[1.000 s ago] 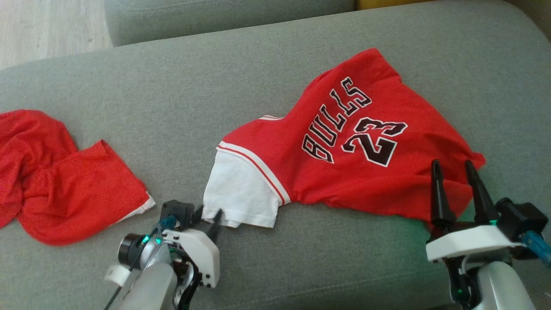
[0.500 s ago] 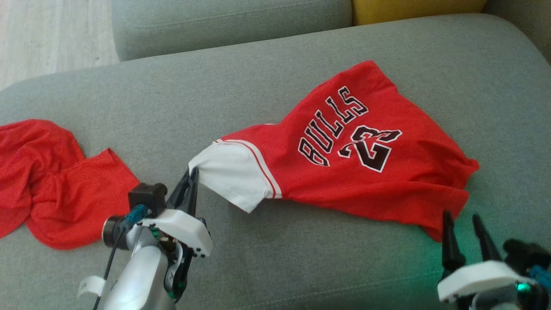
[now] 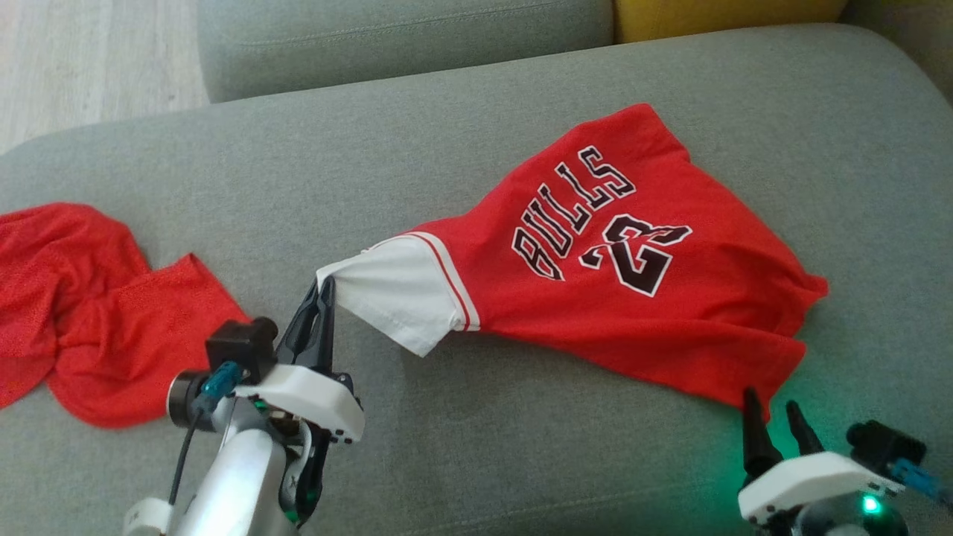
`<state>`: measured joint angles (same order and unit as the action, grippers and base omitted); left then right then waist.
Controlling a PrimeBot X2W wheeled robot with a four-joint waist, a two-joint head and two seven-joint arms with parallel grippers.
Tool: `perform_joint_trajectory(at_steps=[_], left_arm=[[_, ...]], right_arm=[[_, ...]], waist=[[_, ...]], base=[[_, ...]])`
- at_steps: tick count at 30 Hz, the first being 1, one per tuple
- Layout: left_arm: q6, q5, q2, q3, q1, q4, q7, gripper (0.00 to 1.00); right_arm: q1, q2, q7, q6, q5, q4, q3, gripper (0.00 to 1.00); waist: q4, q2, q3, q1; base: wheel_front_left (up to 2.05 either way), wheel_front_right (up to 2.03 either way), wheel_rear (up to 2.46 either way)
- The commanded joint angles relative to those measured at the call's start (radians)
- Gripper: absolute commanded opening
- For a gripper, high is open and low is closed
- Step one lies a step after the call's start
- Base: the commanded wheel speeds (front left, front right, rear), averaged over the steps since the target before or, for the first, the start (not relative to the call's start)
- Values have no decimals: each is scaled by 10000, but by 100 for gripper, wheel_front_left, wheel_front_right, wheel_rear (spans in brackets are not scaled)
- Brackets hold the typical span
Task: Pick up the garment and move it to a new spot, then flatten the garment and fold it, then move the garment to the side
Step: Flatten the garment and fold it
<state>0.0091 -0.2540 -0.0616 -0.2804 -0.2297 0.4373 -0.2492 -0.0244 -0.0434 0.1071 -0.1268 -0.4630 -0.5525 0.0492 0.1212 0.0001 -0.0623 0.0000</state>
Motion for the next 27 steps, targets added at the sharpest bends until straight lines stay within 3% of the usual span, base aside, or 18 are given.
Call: perform_joint_trajectory(at_steps=[1, 15, 16, 17, 23, 27], left_arm=[[5, 121, -145, 345, -241, -386, -124, 0], [-4, 225, -111, 406, -182, -415, -125, 0], [-1, 228, -107, 412, -181, -422, -125, 0], [-2, 230, -103, 416, -184, -428, -125, 0], [-2, 220, -86, 467, -194, -455, -125, 0], [-17, -90, -47, 735, -195, -639, -125, 0]], right_arm=[[-530, -68, 187, -39, -119, -51, -333, 100], [-1191, -68, 137, -39, 35, -1970, -802, 100], [-1223, -68, 144, -39, 11, -2026, -842, 69], [-1258, -68, 162, -39, -7, -2075, -870, 0], [-1431, -68, 364, -39, 63, -2019, -997, 0], [-1555, -68, 671, -39, 305, -1310, -1147, 0]], waist=[[-52, -1, -24, 0], [-201, -1, 13, 0], [-201, -1, 7, 0], [-205, -1, 4, 0], [-217, -1, 30, 0], [-221, -1, 130, 0]], base=[[0, 0, 0], [0, 0, 0], [0, 0, 0], [0, 0, 0], [0, 0, 0], [0, 0, 0]])
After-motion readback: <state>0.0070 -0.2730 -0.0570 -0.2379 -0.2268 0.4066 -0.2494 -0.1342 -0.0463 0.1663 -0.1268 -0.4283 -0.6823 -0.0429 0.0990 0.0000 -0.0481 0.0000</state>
